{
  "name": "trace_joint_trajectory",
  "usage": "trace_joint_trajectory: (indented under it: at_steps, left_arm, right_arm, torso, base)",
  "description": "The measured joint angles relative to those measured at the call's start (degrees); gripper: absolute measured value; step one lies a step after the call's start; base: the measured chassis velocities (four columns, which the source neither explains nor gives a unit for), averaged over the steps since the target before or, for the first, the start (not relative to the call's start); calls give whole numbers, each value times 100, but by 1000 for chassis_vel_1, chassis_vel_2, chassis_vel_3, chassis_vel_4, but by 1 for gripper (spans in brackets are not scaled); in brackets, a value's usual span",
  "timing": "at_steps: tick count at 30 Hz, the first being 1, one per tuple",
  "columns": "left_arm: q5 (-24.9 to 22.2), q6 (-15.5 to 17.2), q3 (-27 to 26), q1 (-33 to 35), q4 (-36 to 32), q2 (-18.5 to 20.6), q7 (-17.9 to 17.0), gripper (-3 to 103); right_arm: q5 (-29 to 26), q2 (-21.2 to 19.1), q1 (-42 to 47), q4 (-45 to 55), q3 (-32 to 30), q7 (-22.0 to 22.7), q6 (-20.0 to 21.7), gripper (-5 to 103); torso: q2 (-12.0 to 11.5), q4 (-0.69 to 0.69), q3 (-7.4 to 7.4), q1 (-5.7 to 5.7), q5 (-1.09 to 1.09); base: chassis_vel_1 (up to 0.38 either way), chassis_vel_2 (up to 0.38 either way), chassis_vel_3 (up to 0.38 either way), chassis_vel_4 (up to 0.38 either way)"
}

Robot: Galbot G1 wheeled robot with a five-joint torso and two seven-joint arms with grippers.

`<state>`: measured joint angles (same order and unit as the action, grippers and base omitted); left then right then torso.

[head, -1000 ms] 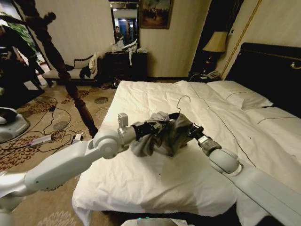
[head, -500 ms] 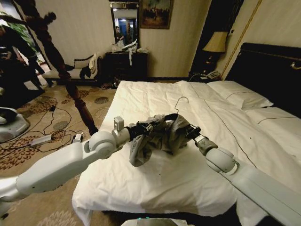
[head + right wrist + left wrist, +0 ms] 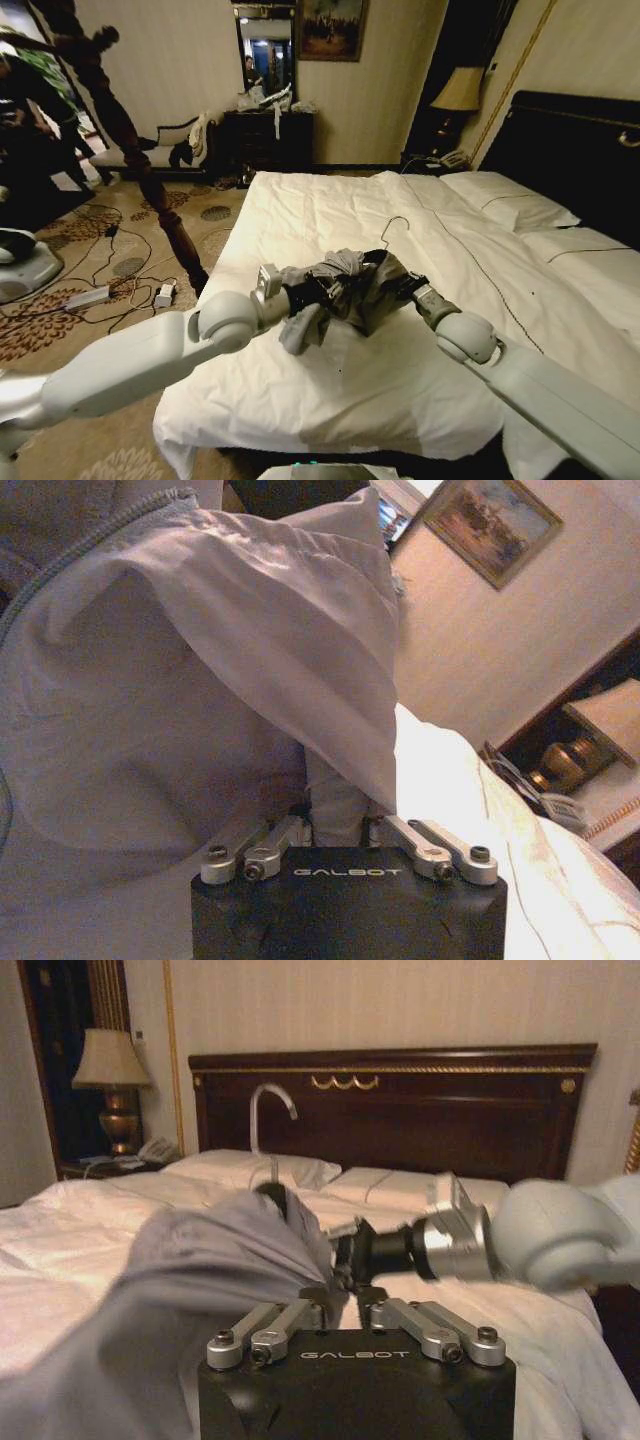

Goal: Pick up the clothes from the bed and hang them on the clothes hanger.

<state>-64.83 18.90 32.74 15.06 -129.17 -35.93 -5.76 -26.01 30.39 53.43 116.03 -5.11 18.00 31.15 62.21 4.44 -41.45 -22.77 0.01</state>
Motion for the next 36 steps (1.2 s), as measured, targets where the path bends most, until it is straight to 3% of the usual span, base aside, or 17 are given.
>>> trace_joint_trajectory:
  at_steps: [5,6,8,10,13,16,18,23,26,28,31,36]
  left_arm:
    - [343,2,58,201,-179,310,188,43]
    - [343,2,58,201,-179,310,188,43]
    - [768,4,122,272,-293,529,319,54]
    - [975,21,174,288,-322,619,363,54]
    - [1545,63,401,342,-371,840,449,70]
    - [1647,51,481,415,-426,898,440,81]
    - [1477,18,165,736,-570,925,266,92]
    - [1298,3,-205,1059,-676,1009,187,99]
    - [1195,-143,-1282,1986,-870,1383,196,100]
    - [1102,-149,-1536,2114,-892,1392,163,100]
    - [840,-146,-1784,2092,-876,1344,14,100]
    - [319,-65,-1831,1497,-675,1045,-192,100]
  right_arm:
    - [-136,-56,96,-11,-222,67,7,18]
    - [-136,-56,96,-11,-222,67,7,18]
    - [-196,-82,146,-7,-331,74,7,18]
    - [-210,-85,157,1,-352,75,7,18]
    - [-218,-67,191,41,-395,85,1,18]
    - [-218,-41,239,44,-439,100,-2,18]
    - [-218,-28,313,45,-518,111,-9,18]
    - [-215,-32,380,51,-589,114,-29,18]
    - [-150,-68,556,172,-752,118,-72,18]
    - [-127,-72,587,206,-778,118,-77,18]
    - [-88,-89,641,266,-813,121,-80,18]
    - [-8,-172,689,470,-876,129,-80,18]
  torso:
    - [0,2,0,0,-1]
    - [0,2,0,0,-1]
    - [0,3,0,0,-2]
    - [0,2,0,1,-1]
    - [1,1,0,1,-2]
    - [0,0,0,0,-1]
    - [0,4,0,0,-2]
    - [0,3,0,0,-1]
    - [0,-1,1,1,-2]
    - [0,0,1,1,-2]
    - [0,1,0,1,-1]
    - [0,3,0,0,-1]
  base:
    - [0,0,0,0]
    - [0,0,0,0]
    - [0,0,0,0]
    - [0,0,0,0]
    - [0,0,0,0]
    - [0,0,0,0]
    - [0,0,0,0]
    - [0,0,0,0]
    - [0,0,0,0]
    - [0,0,0,0]
    - [0,0,0,0]
    - [0,0,0,0]
